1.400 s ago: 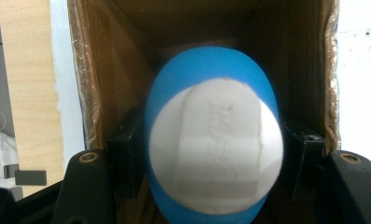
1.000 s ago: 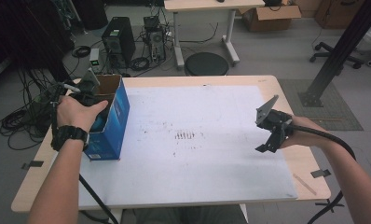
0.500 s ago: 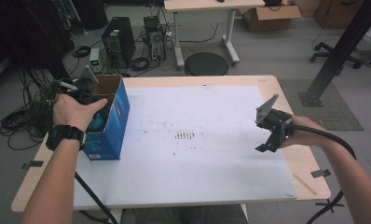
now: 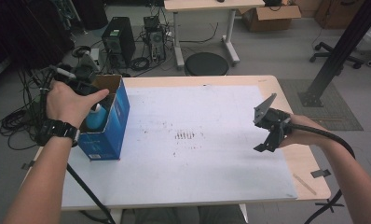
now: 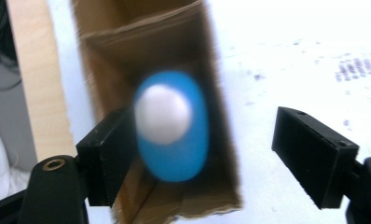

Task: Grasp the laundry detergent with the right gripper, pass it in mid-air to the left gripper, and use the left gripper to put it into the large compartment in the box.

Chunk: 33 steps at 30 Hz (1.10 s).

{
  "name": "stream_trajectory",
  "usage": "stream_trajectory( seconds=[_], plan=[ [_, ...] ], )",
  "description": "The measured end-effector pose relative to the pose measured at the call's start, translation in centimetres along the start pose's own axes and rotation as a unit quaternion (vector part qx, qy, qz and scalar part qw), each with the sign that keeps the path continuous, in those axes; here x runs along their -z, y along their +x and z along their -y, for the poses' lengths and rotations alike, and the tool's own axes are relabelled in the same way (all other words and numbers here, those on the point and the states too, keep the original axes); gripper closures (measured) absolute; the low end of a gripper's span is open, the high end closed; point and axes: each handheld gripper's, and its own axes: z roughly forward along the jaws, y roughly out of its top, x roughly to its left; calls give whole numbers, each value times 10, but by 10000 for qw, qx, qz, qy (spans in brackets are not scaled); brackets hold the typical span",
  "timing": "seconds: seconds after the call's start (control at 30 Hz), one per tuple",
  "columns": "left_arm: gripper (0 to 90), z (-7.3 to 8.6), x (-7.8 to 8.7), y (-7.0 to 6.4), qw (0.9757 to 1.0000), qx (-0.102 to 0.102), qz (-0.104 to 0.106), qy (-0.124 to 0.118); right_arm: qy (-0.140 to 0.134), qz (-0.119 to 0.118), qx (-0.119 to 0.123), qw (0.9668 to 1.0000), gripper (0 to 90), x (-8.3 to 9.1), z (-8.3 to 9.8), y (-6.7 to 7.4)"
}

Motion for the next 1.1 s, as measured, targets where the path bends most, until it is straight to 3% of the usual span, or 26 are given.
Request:
stream_trajectory(
  seconds=[0.17,0.3,0.4,0.5,0.7,0.9,1.1],
  plan=[
    [202,-5,-1,-24,9990,-413,163,1,-4,17,8,10000,80,1,-4,0],
    [181,-8,-10,-48,9969,-725,305,59,32,8,5,10000,80,1,-6,0],
    [156,-11,-22,-68,9937,-978,532,122,32,-1,-18,10000,80,0,-8,-2],
    [141,-12,-32,-84,9911,-1167,617,188,11,-35,-36,10000,75,0,-9,-2],
    [96,-12,-51,-115,9830,-1617,832,261,-81,-95,-108,9999,69,2,-10,-3],
    [71,-11,-69,-138,9764,-1901,979,313,-134,-147,-121,9997,64,3,-10,-3],
    [46,-8,-82,-153,9734,-1967,1100,407,-161,-186,-147,9996,59,2,-10,-4]
  ],
)
